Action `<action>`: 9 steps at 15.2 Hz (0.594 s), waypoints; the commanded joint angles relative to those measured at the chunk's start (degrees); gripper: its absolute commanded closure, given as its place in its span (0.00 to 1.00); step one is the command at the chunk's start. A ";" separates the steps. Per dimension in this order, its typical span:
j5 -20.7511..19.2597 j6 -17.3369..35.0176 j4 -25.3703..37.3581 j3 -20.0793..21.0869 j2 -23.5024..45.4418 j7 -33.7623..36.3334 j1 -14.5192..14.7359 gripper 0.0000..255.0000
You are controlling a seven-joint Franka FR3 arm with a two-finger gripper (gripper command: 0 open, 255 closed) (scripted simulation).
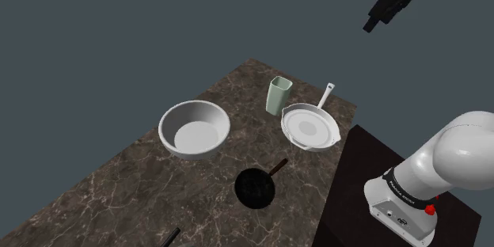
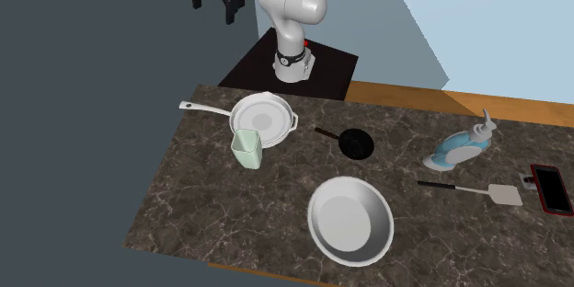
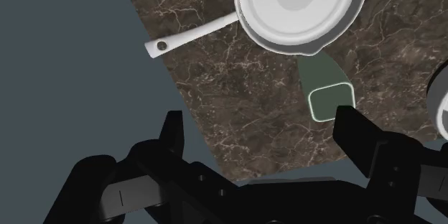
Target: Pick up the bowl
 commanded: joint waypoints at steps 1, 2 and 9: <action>0.00 0.00 0.00 0.00 0.00 0.00 0.00 0.00; 0.66 1.27 -1.03 0.71 0.37 1.15 0.28 0.00; 5.15 10.75 -6.36 5.91 5.06 9.00 2.38 0.00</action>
